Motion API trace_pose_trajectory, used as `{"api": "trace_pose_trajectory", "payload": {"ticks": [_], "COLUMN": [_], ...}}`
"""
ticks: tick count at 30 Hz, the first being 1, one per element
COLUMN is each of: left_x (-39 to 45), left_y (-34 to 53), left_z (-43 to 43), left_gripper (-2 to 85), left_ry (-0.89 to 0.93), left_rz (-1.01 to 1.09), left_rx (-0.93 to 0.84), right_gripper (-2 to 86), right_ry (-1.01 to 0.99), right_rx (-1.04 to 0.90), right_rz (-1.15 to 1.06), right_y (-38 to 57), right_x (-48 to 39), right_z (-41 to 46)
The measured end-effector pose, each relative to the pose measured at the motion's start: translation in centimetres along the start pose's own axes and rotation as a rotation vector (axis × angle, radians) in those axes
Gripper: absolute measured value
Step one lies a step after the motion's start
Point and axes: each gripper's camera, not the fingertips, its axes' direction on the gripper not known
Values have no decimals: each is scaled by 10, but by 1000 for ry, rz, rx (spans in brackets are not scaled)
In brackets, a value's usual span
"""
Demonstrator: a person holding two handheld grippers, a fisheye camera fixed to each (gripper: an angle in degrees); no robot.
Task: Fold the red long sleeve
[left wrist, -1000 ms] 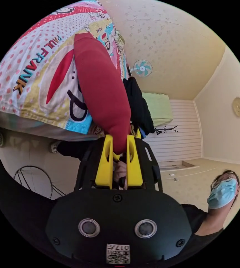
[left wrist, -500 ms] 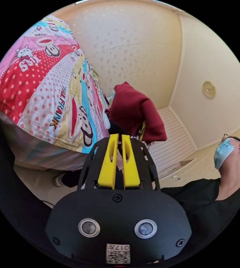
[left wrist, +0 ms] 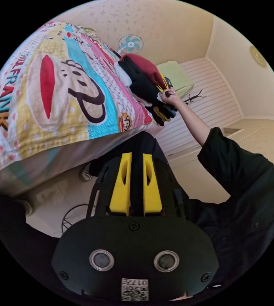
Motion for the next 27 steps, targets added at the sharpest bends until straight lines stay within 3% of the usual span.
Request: {"api": "trace_pose_trajectory", "payload": {"ticks": [4,10,13,15,19,23,27], "left_x": [11,17,24,28,28,25,30], "left_y": [0,-13,-16,-17,-24,-28,-36], "left_z": [20,52,68,76,81,58,-17], "left_gripper": [65,65,67,73,97,102,109], "left_ry": [-137,-217,-312,-374,-482,-547,-632], "left_rz": [24,27,42,52,11,-83,-169], "left_rx": [-27,-43,-44,-46,-3,142,330], "right_gripper": [113,125,135,140,154,164,166], "right_ry": [140,543,659,704,792,1109,1189], "right_rx": [9,-66,-369,-715,-1032,-1319,-1601], "right_rz": [-144,-179,-403,-550,-724,-884,-764], "right_y": [45,158,235,286,351,416,419], "right_x": [-23,-47,-51,-39,-16,33,68], "right_z": [13,89,197,304,451,584,651]}}
